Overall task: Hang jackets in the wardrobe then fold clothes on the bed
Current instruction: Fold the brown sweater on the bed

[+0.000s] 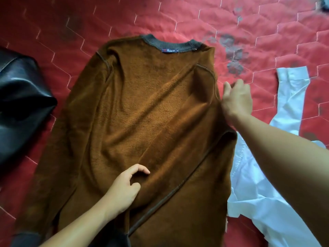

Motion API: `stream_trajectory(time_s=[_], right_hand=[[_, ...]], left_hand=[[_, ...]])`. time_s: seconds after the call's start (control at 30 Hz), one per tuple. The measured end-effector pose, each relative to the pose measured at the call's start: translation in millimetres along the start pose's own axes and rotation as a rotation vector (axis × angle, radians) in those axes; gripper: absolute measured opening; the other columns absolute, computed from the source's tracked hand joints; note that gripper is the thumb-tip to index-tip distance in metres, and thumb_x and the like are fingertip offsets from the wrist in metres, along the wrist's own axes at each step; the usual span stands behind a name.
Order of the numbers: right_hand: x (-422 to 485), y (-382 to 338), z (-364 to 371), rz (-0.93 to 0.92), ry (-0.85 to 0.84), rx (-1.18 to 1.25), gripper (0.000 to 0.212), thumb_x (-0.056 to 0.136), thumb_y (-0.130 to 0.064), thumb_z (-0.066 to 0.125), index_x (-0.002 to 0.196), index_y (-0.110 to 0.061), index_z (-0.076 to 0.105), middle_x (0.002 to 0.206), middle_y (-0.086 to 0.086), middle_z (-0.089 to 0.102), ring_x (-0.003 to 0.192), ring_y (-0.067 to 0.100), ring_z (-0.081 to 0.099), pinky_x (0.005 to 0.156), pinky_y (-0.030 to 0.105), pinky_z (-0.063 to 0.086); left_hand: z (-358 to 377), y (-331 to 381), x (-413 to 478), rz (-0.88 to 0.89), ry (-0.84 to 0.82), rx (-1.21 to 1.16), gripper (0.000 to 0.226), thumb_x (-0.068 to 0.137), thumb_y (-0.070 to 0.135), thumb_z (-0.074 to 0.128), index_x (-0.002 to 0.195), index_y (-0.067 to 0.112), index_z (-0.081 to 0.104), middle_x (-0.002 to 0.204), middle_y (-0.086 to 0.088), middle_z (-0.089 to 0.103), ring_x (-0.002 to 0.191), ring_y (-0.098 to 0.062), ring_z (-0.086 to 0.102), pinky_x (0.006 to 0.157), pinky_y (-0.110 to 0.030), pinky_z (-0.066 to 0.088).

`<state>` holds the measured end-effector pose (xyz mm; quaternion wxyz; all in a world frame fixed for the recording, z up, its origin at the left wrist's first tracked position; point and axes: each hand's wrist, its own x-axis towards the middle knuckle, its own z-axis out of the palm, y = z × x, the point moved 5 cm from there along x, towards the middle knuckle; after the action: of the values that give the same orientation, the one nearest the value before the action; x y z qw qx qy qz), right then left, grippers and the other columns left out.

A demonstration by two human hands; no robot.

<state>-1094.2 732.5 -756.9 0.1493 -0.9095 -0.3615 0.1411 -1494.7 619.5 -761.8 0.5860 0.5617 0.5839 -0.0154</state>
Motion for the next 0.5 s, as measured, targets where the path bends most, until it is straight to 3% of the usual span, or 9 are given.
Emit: stream_trajectory(time_s=[0.1,0.17,0.27,0.37,0.5], right_hand=[[-6,-33,12,-0.146,-0.091,-0.016,0.056,0.100,-0.057,0.048,0.126,-0.007,0.048,0.125,0.023,0.055,0.118,0.042,0.054,0.096,0.049,0.043],[-3,-40,19,-0.127,-0.138,-0.090,0.050,0.102,-0.050,0.047,0.125,-0.006,0.045,0.126,0.025,0.056,0.118,0.046,0.055,0.094,0.049,0.044],[8,-41,14,-0.147,-0.064,-0.134,0.035,0.107,-0.037,0.039,0.120,-0.005,0.046,0.118,0.030,0.063,0.110,0.050,0.059,0.085,0.050,0.045],[22,-33,-3,-0.091,0.037,-0.070,0.042,0.108,-0.040,0.035,0.123,-0.003,0.046,0.120,0.032,0.062,0.111,0.051,0.059,0.086,0.050,0.044],[26,-24,-6,0.013,-0.044,0.106,0.049,0.109,-0.046,0.031,0.125,-0.001,0.045,0.124,0.030,0.061,0.116,0.048,0.055,0.088,0.045,0.039]], left_hand=[[0,-1,1,0.002,0.000,-0.012,0.060,0.080,-0.010,0.048,0.113,0.038,0.064,0.116,0.012,0.066,0.107,-0.014,0.062,0.104,-0.039,0.049],[-1,-1,1,0.013,-0.004,-0.006,0.063,0.079,-0.011,0.048,0.114,0.039,0.064,0.119,0.015,0.064,0.112,-0.011,0.060,0.105,-0.034,0.046],[-2,0,-1,-0.003,-0.039,-0.043,0.065,0.078,-0.014,0.048,0.113,0.038,0.066,0.122,0.014,0.064,0.114,-0.011,0.061,0.103,-0.028,0.047],[-5,-2,-4,-0.020,-0.068,-0.072,0.067,0.077,-0.016,0.046,0.111,0.037,0.068,0.119,0.014,0.065,0.112,-0.011,0.062,0.100,-0.027,0.049],[-6,-7,-9,-0.029,-0.116,-0.030,0.071,0.076,-0.015,0.048,0.115,0.041,0.066,0.125,0.016,0.061,0.118,-0.010,0.059,0.105,-0.029,0.046]])
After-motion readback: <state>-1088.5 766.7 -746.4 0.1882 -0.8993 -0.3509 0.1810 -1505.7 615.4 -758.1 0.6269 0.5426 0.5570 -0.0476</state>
